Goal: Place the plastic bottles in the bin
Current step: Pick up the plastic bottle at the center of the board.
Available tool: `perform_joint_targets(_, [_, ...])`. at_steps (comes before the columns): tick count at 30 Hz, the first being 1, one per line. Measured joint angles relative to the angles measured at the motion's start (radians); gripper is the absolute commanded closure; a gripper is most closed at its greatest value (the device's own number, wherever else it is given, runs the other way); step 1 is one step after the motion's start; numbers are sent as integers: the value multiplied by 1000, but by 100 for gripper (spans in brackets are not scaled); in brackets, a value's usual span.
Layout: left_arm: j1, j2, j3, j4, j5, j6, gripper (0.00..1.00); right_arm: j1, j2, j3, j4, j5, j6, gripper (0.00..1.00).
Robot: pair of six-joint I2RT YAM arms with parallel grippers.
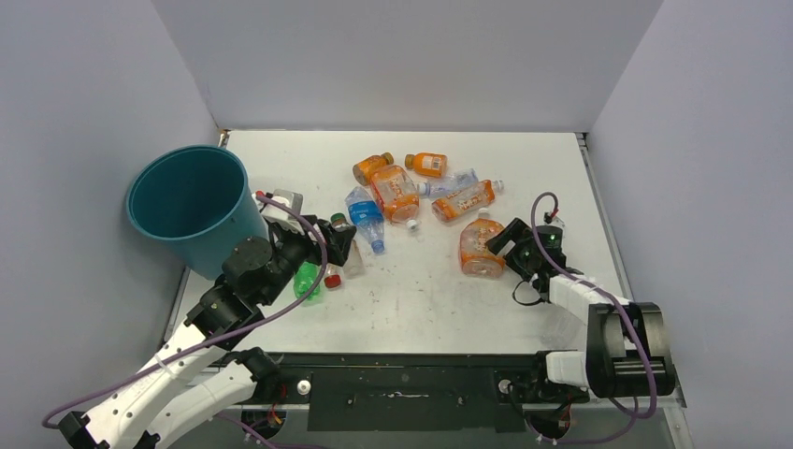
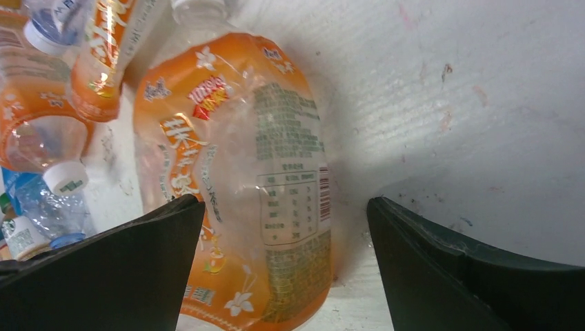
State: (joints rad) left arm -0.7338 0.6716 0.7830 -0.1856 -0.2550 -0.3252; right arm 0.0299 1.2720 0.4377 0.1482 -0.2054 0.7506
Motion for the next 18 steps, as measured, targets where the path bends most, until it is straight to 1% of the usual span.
perform_joint_targets(4, [-1,1,-3,3,2,5,4,-4,42,-25,90,-35,15,2])
perform_joint_targets(5, [-1,1,-3,4,6,7,4,-4,54,-27,108,-42,18,0])
perform_joint_targets(11, [-5,1,-5,8,42,23,4,-4,105,-47,233,-87,23,19])
perform_joint_targets(18, [-5,1,-8,13,60,34,4,7,111,-118,350,-109,33,41])
